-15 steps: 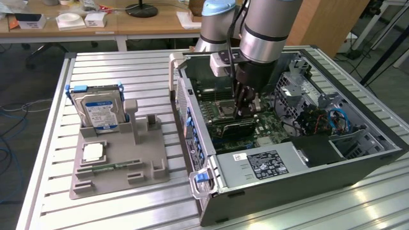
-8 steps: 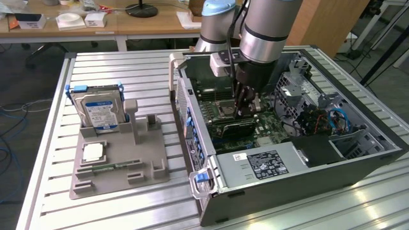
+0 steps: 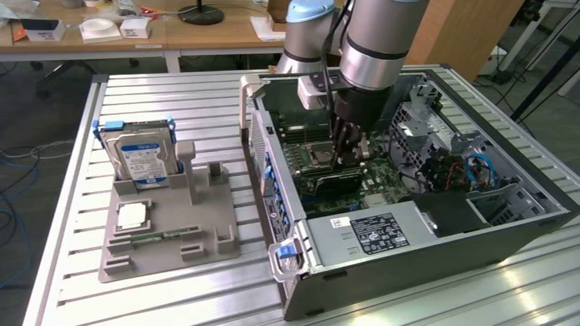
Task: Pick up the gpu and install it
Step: 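Insert the gpu into the slot, then press down on the gpu until it lock into place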
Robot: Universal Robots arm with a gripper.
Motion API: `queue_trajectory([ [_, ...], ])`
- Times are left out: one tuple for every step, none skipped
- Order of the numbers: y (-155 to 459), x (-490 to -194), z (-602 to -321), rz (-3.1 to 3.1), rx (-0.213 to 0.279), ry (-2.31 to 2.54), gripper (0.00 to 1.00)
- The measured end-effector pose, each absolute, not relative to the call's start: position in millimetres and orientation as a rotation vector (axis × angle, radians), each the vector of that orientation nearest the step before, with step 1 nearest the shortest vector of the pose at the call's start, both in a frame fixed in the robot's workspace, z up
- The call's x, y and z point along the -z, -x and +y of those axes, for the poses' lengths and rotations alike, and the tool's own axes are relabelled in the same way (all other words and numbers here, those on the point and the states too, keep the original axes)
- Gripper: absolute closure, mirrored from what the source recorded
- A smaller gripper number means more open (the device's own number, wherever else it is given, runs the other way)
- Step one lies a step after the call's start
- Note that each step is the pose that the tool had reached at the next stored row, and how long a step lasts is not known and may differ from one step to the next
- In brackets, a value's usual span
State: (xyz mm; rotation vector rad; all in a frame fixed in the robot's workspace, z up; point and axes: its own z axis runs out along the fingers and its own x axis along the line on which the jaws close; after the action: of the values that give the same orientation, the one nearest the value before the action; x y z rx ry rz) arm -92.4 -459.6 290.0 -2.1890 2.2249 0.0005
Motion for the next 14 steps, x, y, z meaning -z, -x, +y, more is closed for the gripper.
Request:
queue_trajectory([
  [92.4,-289.9,-459.6,2.225,0.0,2.189,0.89],
  [92.4,-289.7,-459.6,2.225,0.0,2.189,0.89],
  [92.4,-289.4,-459.6,2.225,-0.001,2.189,0.89],
  [92.4,-289.3,-459.6,2.225,0.0,2.189,0.89],
  [92.4,-289.3,-459.6,2.225,0.0,2.189,0.89],
  [92.4,-289.3,-459.6,2.225,0.0,2.189,0.89],
  [92.4,-289.3,-459.6,2.225,0.0,2.189,0.89],
  [92.4,-289.3,-459.6,2.225,0.0,2.189,0.89],
  [92.4,-289.3,-459.6,2.225,0.0,2.189,0.89],
  [92.4,-289.2,-459.6,2.225,0.0,2.189,0.89],
  [92.4,-289.3,-459.6,2.225,0.0,2.189,0.89],
  [92.4,-289.2,-459.6,2.225,0.0,2.189,0.89],
  [92.4,-289.3,-459.6,2.225,0.0,2.189,0.89],
  [92.4,-289.3,-459.6,2.225,-0.001,2.189,0.89],
])
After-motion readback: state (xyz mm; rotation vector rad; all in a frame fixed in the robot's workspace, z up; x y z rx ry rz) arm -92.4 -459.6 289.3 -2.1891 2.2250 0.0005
